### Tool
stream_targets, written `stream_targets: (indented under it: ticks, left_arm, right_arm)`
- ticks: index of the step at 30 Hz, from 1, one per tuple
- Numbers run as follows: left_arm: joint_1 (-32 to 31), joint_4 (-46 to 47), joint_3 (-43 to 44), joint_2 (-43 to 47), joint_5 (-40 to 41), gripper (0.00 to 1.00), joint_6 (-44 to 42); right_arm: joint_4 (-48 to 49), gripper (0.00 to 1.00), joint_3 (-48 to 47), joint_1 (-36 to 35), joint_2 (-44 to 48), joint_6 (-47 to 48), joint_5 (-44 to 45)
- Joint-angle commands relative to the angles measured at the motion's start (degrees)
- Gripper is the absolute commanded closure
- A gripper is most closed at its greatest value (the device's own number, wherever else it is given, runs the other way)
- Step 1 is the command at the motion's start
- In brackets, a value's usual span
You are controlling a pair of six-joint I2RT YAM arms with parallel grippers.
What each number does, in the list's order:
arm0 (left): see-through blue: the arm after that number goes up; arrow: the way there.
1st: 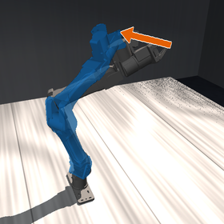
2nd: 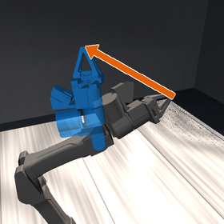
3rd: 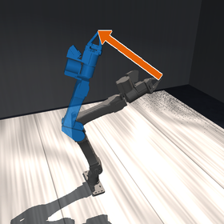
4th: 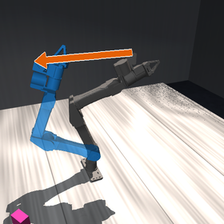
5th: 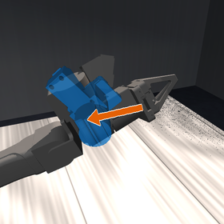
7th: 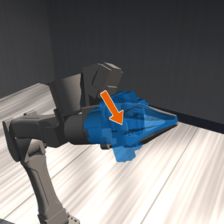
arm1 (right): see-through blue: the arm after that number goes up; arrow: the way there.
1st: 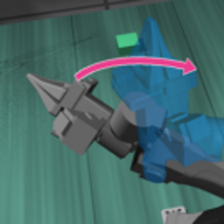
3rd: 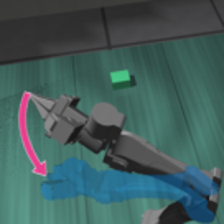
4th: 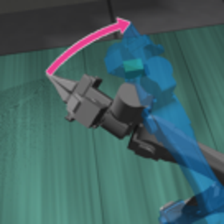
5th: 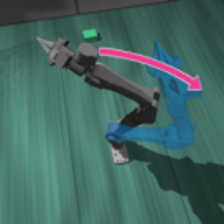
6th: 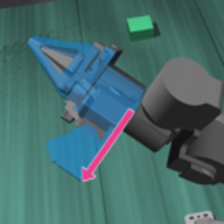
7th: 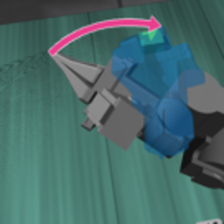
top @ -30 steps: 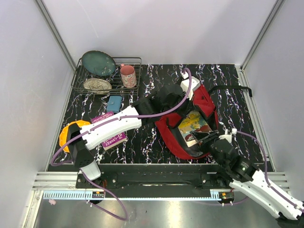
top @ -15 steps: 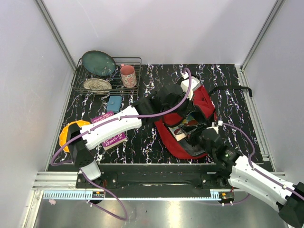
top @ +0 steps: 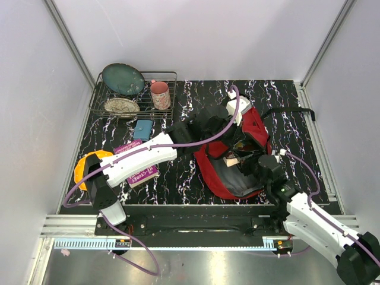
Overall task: Pack the student bag
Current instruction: Place the book in the student bag.
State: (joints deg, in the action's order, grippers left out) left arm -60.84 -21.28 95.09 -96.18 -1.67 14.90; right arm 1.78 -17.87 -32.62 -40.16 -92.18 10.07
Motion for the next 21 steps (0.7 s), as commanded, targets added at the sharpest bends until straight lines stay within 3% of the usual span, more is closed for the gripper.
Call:
stream_targets:
  ticks: [1,9,21]
  left_arm:
    - [-0.16,5.03,0.54,3.63,-2.20,1.00,0.13]
    - [-0.07,5.90,-0.96,5.04,-3.33,1.00,0.49]
    - [-0.07,6.34,-0.43,5.39,-8.08,1.00,1.28]
  right_arm:
    - [8.24,1.00,0.99,0.28,0.52,0.87,7.24]
    - [5.69,0.97,2.84,0.28,-1.84,3.32,12.87]
    - [36.09,0.92,2.23,0.28,-31.18,5.17,12.43]
